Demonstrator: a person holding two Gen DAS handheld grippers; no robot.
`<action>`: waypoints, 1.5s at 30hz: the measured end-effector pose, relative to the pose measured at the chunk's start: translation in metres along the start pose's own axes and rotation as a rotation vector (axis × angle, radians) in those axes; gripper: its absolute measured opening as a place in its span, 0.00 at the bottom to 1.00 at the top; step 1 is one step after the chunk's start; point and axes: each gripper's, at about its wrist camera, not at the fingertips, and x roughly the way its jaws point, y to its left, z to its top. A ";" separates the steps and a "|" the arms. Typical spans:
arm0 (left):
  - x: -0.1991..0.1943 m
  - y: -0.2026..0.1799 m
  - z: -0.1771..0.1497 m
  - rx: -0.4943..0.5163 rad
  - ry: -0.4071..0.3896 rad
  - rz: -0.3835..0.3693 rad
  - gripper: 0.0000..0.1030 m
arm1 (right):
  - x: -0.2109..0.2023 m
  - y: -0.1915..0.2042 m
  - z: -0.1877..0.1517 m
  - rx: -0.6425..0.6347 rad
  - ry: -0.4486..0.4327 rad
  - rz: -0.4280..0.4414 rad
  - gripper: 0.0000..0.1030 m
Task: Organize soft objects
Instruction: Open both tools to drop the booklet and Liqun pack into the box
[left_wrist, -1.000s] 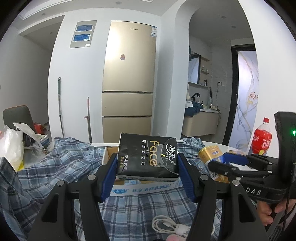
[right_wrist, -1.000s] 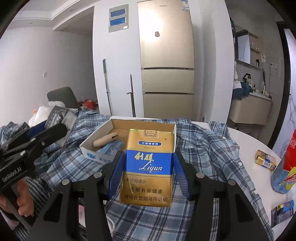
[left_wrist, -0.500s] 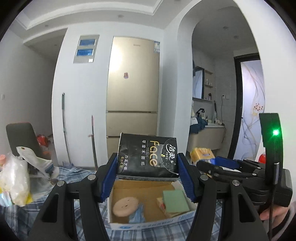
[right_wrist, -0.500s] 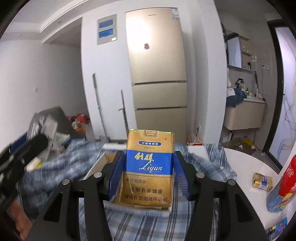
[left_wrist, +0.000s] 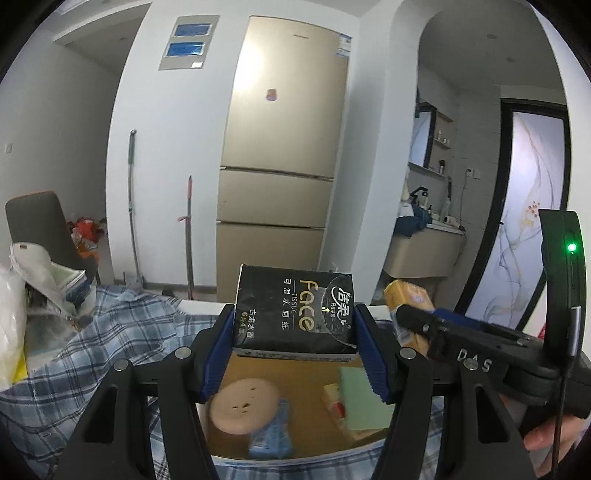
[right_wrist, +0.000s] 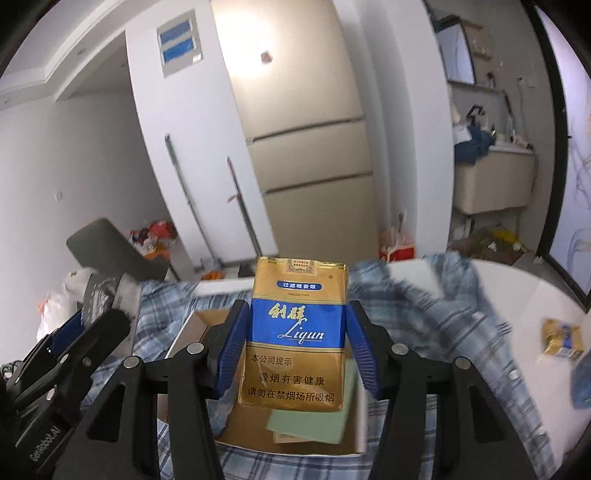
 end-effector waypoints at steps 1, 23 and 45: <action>0.005 0.006 -0.003 -0.013 0.014 0.017 0.63 | 0.007 0.004 -0.003 0.001 0.020 0.010 0.51; 0.020 0.029 -0.016 -0.059 0.070 0.028 0.63 | 0.061 0.030 -0.051 0.013 0.229 0.097 0.68; 0.058 0.001 -0.043 0.047 0.211 -0.034 1.00 | 0.049 -0.018 -0.033 -0.035 0.210 -0.171 0.69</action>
